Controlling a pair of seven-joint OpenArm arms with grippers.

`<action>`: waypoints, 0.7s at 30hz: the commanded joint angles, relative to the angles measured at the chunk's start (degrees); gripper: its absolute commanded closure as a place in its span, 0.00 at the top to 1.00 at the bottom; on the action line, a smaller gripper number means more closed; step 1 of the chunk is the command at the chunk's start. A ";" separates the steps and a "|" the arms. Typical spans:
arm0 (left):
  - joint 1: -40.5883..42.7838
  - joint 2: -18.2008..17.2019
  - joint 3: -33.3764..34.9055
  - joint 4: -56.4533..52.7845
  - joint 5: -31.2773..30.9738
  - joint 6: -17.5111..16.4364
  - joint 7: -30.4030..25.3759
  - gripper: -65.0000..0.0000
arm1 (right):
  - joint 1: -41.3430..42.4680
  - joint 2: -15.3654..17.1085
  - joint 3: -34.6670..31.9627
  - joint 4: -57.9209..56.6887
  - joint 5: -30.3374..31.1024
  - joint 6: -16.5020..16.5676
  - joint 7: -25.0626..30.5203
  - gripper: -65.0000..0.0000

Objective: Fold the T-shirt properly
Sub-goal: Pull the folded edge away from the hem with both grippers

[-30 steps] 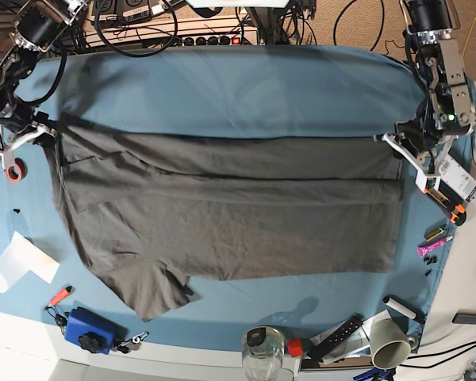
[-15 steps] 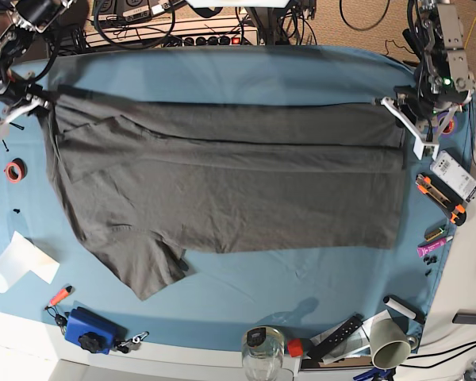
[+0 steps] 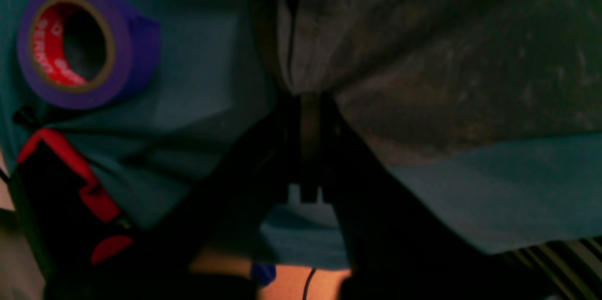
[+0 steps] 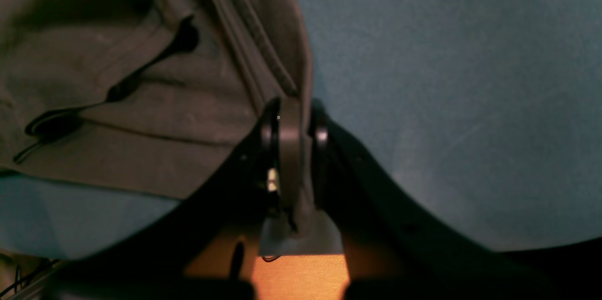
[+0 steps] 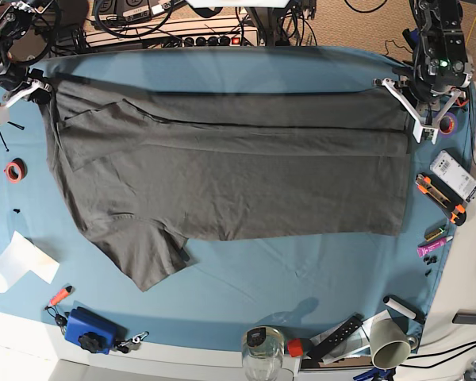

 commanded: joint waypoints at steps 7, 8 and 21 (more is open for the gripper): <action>0.61 -0.81 -8.96 0.42 -1.05 -1.38 1.62 0.00 | -0.48 1.62 6.21 0.57 -1.42 -0.04 -1.36 0.00; 0.61 -0.79 -9.70 0.42 -3.06 -2.01 1.62 0.00 | -0.48 1.84 6.40 0.57 -1.42 -0.04 -1.77 0.00; 2.19 -0.76 -10.16 0.42 -7.13 -3.32 1.66 0.00 | -0.48 1.68 6.36 0.57 -1.42 -0.04 -3.89 0.00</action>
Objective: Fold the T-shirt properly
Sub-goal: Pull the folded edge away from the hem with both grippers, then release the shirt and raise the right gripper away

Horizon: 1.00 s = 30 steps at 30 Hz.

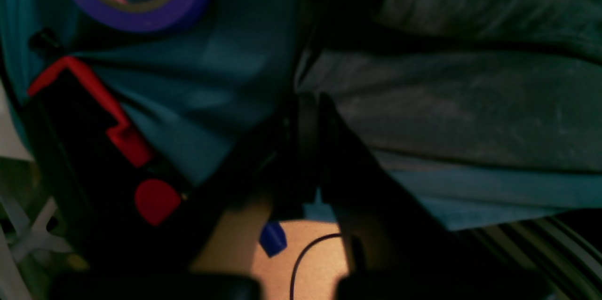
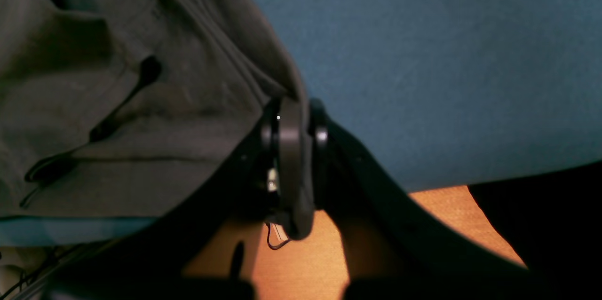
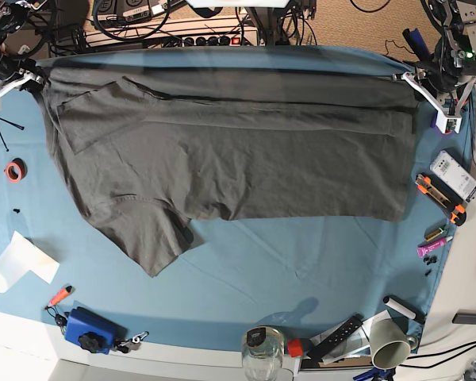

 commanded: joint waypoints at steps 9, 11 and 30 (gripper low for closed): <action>0.04 -1.07 -0.61 1.90 1.60 0.42 2.56 0.32 | -0.02 2.36 0.92 0.79 1.36 -0.24 -1.11 0.14; 0.02 -1.07 -0.61 3.21 2.40 0.44 2.78 0.32 | -0.02 3.15 0.98 0.79 3.23 -0.26 -1.11 0.14; -0.52 -1.07 -0.59 10.29 9.64 0.46 -9.86 0.32 | 5.88 7.85 1.07 0.79 11.04 -0.50 5.81 0.14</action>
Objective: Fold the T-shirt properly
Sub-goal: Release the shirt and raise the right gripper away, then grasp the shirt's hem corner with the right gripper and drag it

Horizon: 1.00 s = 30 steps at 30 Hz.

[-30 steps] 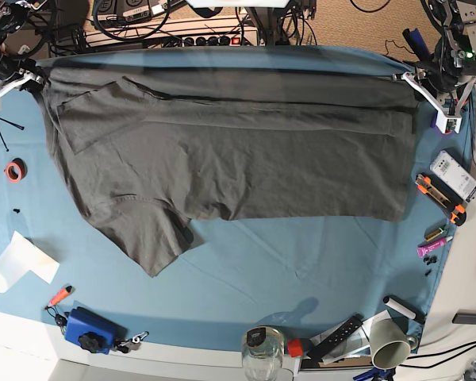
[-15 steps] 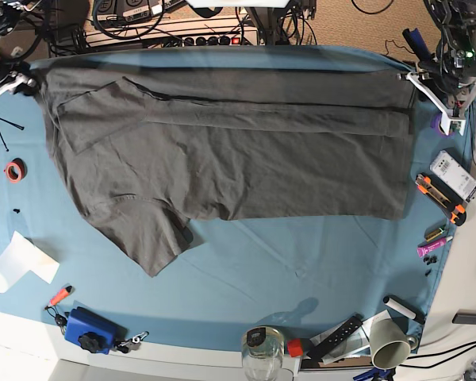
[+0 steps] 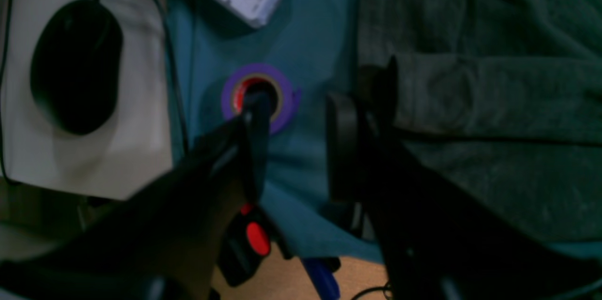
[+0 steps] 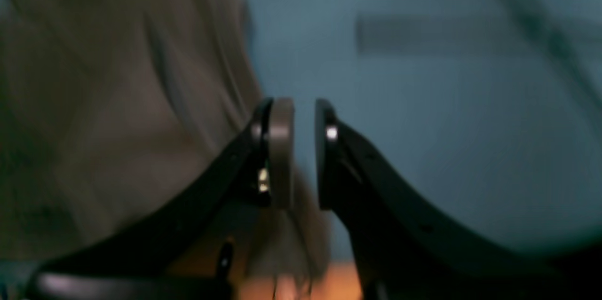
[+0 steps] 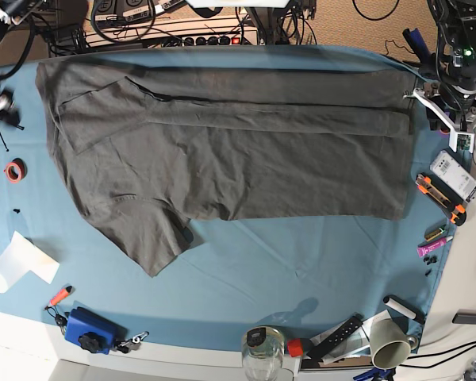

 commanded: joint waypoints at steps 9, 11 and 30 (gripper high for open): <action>-0.79 -0.72 -0.44 1.77 -5.81 0.15 0.79 0.32 | 13.88 1.95 -6.16 0.90 -8.37 0.37 1.97 0.21; -0.76 -0.72 -0.44 2.69 -6.10 0.15 1.60 0.32 | 16.26 1.92 -11.02 0.90 -12.50 0.35 3.39 0.34; -0.74 -0.59 -0.44 3.52 -6.05 0.15 2.60 0.32 | 41.68 1.60 -42.47 -29.18 -31.69 -4.24 16.74 0.41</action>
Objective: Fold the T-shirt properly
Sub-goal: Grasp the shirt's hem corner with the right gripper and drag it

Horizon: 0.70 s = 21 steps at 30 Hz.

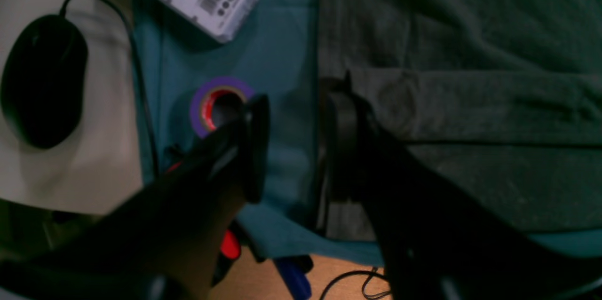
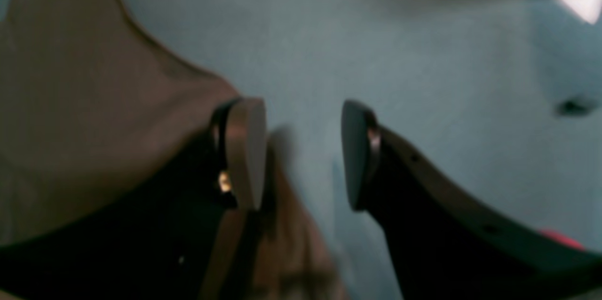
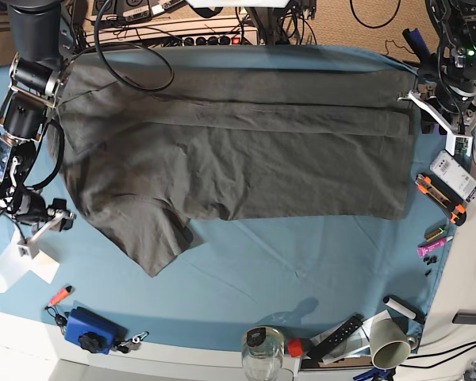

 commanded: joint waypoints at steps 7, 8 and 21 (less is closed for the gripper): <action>-0.15 -0.61 -0.44 1.05 -0.20 0.17 -1.33 0.32 | 1.57 0.17 -0.92 -5.16 0.52 1.20 0.96 0.41; -0.15 -0.59 -0.44 1.05 -0.20 0.15 -1.46 0.32 | 1.57 -0.09 -0.92 -5.75 0.55 1.38 0.61 0.41; -0.17 -0.50 -0.44 1.05 -0.17 0.15 -1.51 0.32 | 0.81 -2.34 -0.90 -6.12 0.52 1.29 -7.34 0.00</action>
